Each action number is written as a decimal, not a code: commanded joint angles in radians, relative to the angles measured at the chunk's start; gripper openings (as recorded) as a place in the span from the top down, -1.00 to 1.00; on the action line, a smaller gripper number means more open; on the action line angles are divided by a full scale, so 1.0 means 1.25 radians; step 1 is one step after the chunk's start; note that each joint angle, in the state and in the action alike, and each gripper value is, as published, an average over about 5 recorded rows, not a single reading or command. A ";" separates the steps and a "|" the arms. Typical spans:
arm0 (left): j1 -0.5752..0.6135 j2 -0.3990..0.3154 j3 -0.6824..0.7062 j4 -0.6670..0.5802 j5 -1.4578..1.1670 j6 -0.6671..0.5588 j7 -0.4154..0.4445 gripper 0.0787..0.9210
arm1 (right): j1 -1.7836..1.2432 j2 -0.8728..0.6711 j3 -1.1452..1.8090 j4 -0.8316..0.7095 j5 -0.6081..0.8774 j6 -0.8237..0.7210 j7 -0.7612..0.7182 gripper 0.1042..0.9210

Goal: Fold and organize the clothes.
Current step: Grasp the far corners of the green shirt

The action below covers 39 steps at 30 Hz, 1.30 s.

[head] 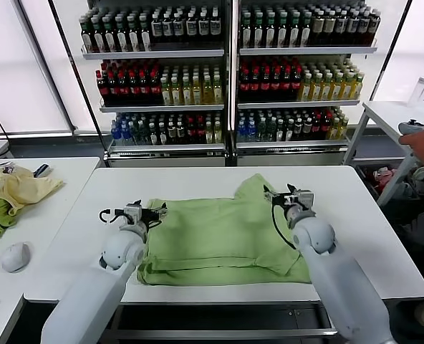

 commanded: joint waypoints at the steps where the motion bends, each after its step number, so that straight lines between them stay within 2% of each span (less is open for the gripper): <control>1: -0.144 -0.049 0.043 0.223 -0.003 0.004 -0.004 -0.77 | 0.137 0.050 -0.040 -0.217 0.009 -0.004 -0.008 -0.76; 10: -0.121 -0.042 0.048 0.200 -0.016 0.014 -0.005 -0.77 | 0.187 0.106 -0.026 -0.360 -0.009 0.001 -0.056 -0.76; 19: -0.083 -0.027 0.045 0.171 -0.031 0.014 -0.004 -0.76 | 0.198 0.149 -0.017 -0.427 -0.042 0.001 -0.078 -0.76; 23: -0.067 -0.020 0.044 0.153 -0.043 0.014 -0.003 -0.65 | 0.206 0.163 -0.007 -0.462 -0.038 -0.008 -0.080 -0.74; 26: -0.057 -0.015 0.044 0.140 -0.056 0.014 0.000 -0.45 | 0.204 0.165 -0.007 -0.470 -0.032 -0.015 -0.082 -0.62; 33: -0.045 -0.007 0.040 0.119 -0.094 0.007 0.014 0.04 | 0.192 0.158 -0.014 -0.454 -0.025 -0.023 -0.094 -0.12; 39: -0.033 0.004 0.034 0.082 -0.113 -0.046 0.031 0.45 | 0.173 0.143 -0.029 -0.399 -0.024 -0.016 -0.104 0.31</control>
